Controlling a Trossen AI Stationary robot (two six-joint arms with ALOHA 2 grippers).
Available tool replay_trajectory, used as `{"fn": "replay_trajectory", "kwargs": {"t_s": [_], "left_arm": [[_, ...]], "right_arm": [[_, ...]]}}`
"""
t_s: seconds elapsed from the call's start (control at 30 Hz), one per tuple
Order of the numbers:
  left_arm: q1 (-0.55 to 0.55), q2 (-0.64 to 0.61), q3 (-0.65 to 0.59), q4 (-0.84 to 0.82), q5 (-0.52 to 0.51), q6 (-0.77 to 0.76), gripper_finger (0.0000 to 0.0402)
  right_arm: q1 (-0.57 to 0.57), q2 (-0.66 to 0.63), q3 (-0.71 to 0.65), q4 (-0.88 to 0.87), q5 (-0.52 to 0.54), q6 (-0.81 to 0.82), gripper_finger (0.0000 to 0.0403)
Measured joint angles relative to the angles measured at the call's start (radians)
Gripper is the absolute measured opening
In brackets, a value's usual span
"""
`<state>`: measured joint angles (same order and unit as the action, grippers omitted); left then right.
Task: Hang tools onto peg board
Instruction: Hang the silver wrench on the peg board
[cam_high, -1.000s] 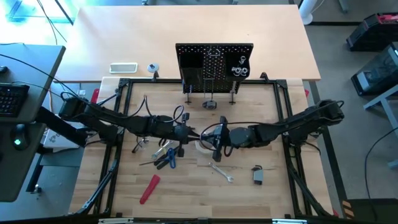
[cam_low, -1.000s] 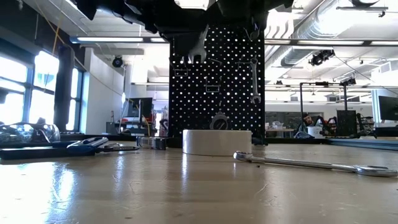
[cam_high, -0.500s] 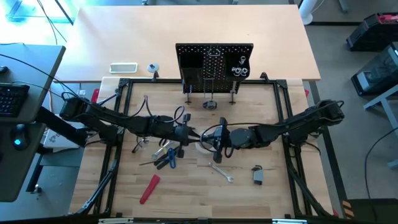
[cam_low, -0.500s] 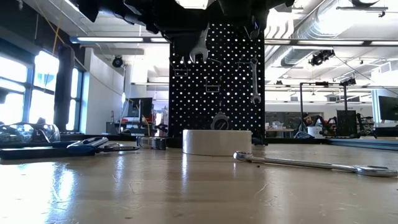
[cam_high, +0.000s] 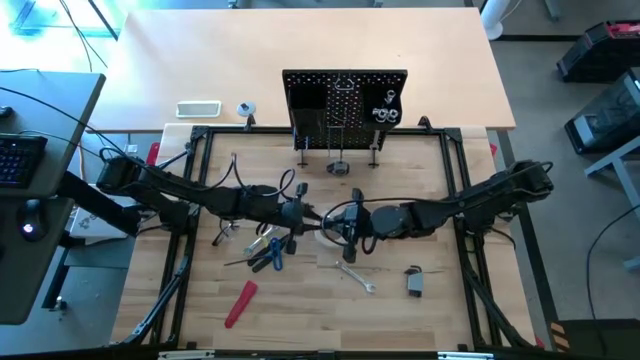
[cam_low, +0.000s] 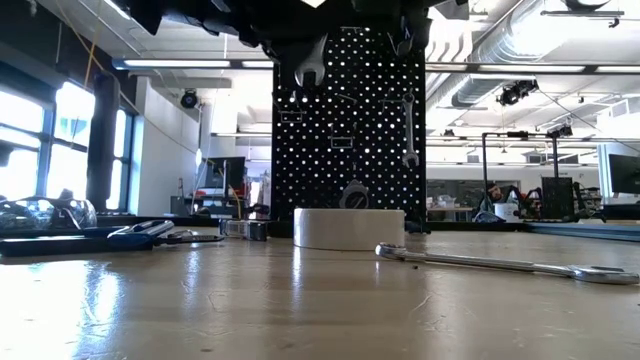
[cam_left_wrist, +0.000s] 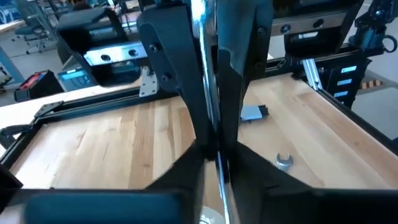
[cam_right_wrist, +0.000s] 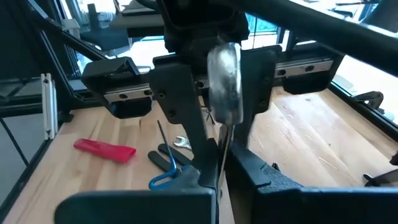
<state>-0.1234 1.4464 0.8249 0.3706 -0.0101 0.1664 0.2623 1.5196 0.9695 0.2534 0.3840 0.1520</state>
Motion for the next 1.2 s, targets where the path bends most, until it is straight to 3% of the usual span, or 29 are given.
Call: {"fn": "replay_trajectory", "kwargs": {"t_s": [0.07, 0.17, 0.43, 0.63, 0.8, 0.9, 1.03, 1.2], "left_arm": [[0.0, 0.0, 0.0, -0.009, 0.004, -0.002, 0.0016], [0.001, 0.0, 0.0, -0.001, 0.006, 0.013, 0.001], [0.002, 0.009, 0.001, 0.032, -0.032, 0.064, 0.0003], [0.031, 0.089, 0.0, 0.228, -0.041, 0.072, 0.0002], [0.103, 0.203, 0.01, 0.429, -0.046, 0.0, 0.0001], [0.138, 0.285, 0.063, 0.466, -0.044, -0.041, 0.0001], [0.156, 0.385, 0.152, 0.463, 0.015, -0.064, 0.0001], [0.173, 0.414, 0.204, 0.468, 0.097, -0.06, 0.0001]], "right_arm": [[0.0, 0.0, 0.0, -0.007, 0.007, -0.003, 0.0007], [0.018, 0.0, 0.001, -0.008, 0.069, -0.002, 0.0023], [0.133, -0.04, 0.002, -0.149, 0.381, 0.026, 0.0118], [0.25, -0.094, 0.002, -0.497, 0.594, 0.346, 0.0158], [0.317, -0.096, -0.002, -0.79, 0.667, 0.717, 0.0159], [0.338, -0.087, -0.002, -0.913, 0.729, 0.879, 0.016], [0.33, -0.082, -0.003, -0.983, 0.775, 0.93, 0.016], [0.304, -0.08, -0.003, -1.048, 0.766, 0.925, 0.016]]}}
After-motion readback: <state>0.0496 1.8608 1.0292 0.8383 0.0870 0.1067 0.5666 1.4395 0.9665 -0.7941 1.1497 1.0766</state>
